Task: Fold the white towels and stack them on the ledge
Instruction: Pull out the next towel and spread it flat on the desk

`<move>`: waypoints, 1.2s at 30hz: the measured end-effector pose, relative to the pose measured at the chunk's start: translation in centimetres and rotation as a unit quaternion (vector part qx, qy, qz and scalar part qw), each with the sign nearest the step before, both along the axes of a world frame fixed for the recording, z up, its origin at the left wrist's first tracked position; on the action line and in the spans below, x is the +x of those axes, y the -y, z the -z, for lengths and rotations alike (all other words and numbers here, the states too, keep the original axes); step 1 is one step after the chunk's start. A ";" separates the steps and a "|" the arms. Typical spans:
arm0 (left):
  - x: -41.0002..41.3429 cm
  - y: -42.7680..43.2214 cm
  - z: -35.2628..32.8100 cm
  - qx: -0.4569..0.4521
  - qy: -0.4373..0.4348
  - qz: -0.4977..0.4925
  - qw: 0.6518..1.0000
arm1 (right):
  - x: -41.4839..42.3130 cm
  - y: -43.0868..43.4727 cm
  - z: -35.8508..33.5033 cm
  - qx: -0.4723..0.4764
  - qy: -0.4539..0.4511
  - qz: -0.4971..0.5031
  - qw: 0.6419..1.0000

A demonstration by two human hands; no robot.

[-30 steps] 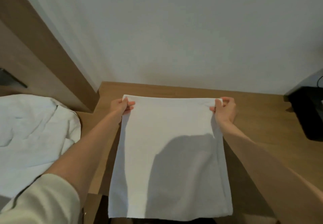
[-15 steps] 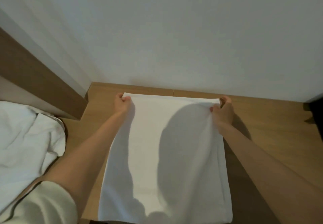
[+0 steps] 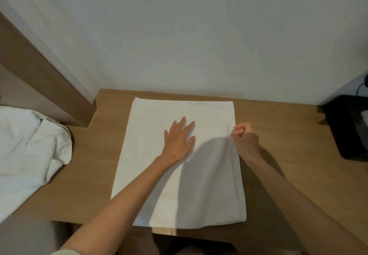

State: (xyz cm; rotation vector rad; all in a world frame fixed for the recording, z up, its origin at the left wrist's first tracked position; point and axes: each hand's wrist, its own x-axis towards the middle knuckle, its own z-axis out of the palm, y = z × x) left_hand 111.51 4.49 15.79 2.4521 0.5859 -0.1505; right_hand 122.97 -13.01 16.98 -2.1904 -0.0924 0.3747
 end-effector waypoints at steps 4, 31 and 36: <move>-2.5 3.8 1.3 0.025 -0.080 0.040 0.996 | -3.0 3.7 0.7 -0.069 -0.096 -0.026 0.993; -9.2 7.9 4.6 0.127 -0.048 0.004 0.991 | -13.6 12.1 2.6 -0.153 -0.152 -0.024 0.976; -12.1 8.1 5.2 0.161 -0.062 0.024 0.985 | -14.7 11.0 2.9 -0.126 -0.181 -0.035 0.975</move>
